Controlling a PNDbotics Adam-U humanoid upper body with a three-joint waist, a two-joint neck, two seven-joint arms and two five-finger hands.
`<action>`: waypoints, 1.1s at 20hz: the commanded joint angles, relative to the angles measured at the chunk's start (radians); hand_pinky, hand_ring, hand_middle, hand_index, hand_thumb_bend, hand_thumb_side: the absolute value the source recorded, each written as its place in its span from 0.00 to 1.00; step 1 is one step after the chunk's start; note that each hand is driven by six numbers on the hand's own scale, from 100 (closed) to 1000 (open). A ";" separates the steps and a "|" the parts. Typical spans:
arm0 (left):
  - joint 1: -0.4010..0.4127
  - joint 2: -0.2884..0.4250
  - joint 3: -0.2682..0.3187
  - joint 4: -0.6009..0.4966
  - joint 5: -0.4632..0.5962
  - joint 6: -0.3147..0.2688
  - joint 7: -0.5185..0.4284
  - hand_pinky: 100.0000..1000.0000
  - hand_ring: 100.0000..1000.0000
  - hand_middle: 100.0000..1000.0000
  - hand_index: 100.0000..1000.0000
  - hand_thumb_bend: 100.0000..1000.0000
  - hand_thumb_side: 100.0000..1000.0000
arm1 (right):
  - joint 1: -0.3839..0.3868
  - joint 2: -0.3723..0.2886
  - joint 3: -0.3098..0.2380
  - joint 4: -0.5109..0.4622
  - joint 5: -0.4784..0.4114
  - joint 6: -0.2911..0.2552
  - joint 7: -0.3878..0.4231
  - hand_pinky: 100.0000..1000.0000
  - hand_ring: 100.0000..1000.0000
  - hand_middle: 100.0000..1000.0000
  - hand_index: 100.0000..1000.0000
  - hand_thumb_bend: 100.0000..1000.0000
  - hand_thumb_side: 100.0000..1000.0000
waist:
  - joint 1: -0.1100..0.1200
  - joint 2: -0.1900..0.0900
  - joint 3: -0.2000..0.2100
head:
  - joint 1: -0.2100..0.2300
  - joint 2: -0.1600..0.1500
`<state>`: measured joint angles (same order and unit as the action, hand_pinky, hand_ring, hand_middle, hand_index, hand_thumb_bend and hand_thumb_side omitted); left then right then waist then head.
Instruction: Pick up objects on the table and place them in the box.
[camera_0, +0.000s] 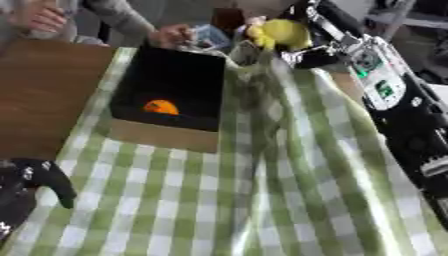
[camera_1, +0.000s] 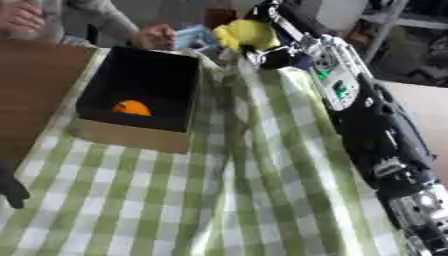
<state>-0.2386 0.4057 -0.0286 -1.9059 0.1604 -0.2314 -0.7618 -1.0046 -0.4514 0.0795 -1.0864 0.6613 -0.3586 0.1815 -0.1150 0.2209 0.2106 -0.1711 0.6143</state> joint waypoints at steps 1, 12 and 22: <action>-0.010 0.024 -0.003 -0.011 0.008 0.000 -0.007 0.60 0.50 0.51 0.67 0.00 0.72 | -0.044 0.023 0.011 -0.023 0.000 -0.008 0.009 0.71 0.60 0.31 0.47 0.00 0.00 | 0.003 -0.022 0.009 | -0.013 -0.002; -0.022 0.019 -0.014 -0.010 0.010 0.003 -0.022 0.60 0.50 0.51 0.67 0.00 0.73 | -0.089 0.164 0.055 0.039 0.106 -0.053 0.043 0.71 0.61 0.36 0.51 0.00 0.00 | -0.008 -0.017 0.054 | -0.049 -0.016; -0.034 0.014 -0.016 -0.008 0.010 0.009 -0.030 0.60 0.50 0.52 0.67 0.00 0.74 | -0.077 0.252 0.058 0.135 0.273 -0.088 0.059 0.75 0.72 0.70 0.82 0.00 0.45 | -0.015 -0.009 0.071 | -0.061 -0.024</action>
<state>-0.2588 0.4052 -0.0459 -1.9052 0.1663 -0.2229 -0.7881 -1.0636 -0.1920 0.1371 -0.9490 0.9156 -0.4398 0.2377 -0.1380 0.2272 0.2822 -0.2306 0.6038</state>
